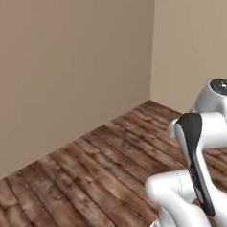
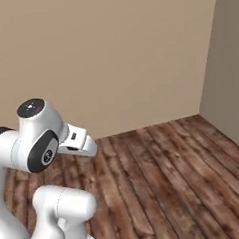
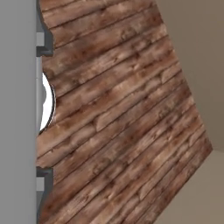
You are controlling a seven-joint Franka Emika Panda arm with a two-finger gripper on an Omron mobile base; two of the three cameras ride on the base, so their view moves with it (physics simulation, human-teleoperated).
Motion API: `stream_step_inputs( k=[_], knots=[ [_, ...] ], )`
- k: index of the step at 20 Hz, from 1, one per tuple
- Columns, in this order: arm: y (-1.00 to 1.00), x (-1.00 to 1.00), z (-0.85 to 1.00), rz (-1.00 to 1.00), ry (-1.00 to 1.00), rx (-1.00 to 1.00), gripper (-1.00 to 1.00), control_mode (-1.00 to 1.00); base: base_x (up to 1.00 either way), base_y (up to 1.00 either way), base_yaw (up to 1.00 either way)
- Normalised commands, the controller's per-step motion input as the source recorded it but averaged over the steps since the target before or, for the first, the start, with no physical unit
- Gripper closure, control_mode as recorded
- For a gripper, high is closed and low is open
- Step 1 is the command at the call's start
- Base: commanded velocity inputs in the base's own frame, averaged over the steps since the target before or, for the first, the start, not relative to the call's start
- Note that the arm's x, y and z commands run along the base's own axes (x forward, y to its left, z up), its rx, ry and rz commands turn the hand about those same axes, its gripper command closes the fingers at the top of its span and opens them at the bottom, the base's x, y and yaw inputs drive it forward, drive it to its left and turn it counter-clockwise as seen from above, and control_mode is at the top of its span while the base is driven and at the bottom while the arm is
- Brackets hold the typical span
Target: Pick the bell peppers from the cabinet and place them in one bowl. Pick the tangerine from the sink and place it in the other bowl.
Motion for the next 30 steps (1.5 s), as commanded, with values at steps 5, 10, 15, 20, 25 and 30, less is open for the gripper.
stream_step_inputs(
  k=[5, 10, 15, 20, 25, 30],
  knots=[
    [0.0, 0.0, 0.0, 0.0, 0.0, 0.0, -1.0, 1.0, 0.72, -0.64, -0.51],
    [0.0, 0.0, 0.0, 0.0, 0.0, 0.0, -1.0, 1.0, 0.15, -0.26, -0.51],
    [0.0, 0.0, 0.0, 0.0, 0.0, 0.0, -1.0, 1.0, -0.1, 0.0, -0.37],
    [0.0, 0.0, 0.0, 0.0, 0.0, 0.0, -1.0, 1.0, -0.13, -0.07, -0.32],
    [0.0, 0.0, 0.0, 0.0, 0.0, 0.0, -1.0, 1.0, 0.0, -0.48, -0.4],
    [0.0, 0.0, 0.0, 0.0, 0.0, 0.0, -1.0, 1.0, -0.13, -0.13, -0.39]
  ],
)
